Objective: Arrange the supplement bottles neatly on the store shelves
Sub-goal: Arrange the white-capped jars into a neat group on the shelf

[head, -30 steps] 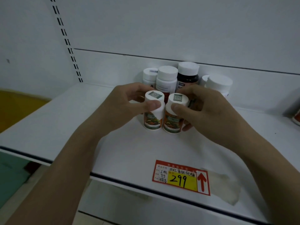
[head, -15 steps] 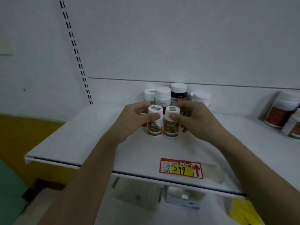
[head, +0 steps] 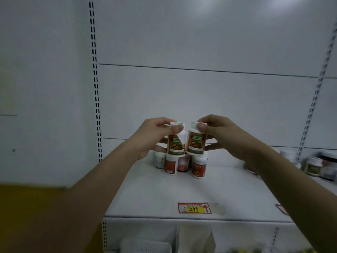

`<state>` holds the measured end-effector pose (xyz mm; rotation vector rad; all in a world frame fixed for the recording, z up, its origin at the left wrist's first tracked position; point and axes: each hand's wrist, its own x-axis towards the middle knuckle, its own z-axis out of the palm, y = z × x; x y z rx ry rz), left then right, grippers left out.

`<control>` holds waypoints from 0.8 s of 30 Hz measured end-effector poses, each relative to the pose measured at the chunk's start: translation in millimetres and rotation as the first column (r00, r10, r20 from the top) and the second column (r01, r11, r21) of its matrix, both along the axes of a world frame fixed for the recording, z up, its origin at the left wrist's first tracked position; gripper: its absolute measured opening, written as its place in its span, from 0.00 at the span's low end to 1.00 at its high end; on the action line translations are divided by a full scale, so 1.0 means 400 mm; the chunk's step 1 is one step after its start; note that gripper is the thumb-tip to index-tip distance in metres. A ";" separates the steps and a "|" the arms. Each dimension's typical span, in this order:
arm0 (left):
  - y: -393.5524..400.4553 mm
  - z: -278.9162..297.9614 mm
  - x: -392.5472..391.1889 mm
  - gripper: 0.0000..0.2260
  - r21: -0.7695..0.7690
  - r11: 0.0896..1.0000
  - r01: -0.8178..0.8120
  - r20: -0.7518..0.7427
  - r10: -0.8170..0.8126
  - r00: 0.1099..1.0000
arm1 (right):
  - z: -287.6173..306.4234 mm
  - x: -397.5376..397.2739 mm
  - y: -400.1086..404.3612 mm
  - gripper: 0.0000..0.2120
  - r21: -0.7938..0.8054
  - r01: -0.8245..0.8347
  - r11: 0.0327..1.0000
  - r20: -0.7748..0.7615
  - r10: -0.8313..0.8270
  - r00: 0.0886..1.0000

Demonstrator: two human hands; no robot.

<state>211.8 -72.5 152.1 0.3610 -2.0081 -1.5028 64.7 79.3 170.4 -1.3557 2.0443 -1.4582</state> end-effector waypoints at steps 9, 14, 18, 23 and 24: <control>0.193 -0.019 -0.024 0.10 0.041 0.982 0.185 -0.029 -0.184 0.983 | -0.016 0.075 0.267 0.11 0.025 0.176 0.984 0.119 -0.177 0.977; 0.340 -0.005 -0.066 0.12 0.000 0.966 0.257 0.022 -0.257 0.966 | -0.012 0.072 0.439 0.10 -0.028 0.255 0.966 0.183 -0.246 0.952; 0.486 0.007 -0.115 0.09 -0.045 0.948 0.315 0.051 -0.313 0.948 | -0.006 0.043 0.607 0.12 -0.048 0.307 0.951 0.179 -0.294 0.939; 0.717 -0.011 -0.215 0.11 -0.021 0.930 0.368 0.054 -0.366 0.929 | -0.023 -0.007 0.858 0.13 -0.083 0.384 0.919 0.195 -0.363 0.911; 0.771 -0.017 -0.235 0.11 -0.011 0.924 0.382 0.052 -0.381 0.923 | -0.029 -0.018 0.916 0.12 -0.087 0.400 0.913 0.210 -0.375 0.903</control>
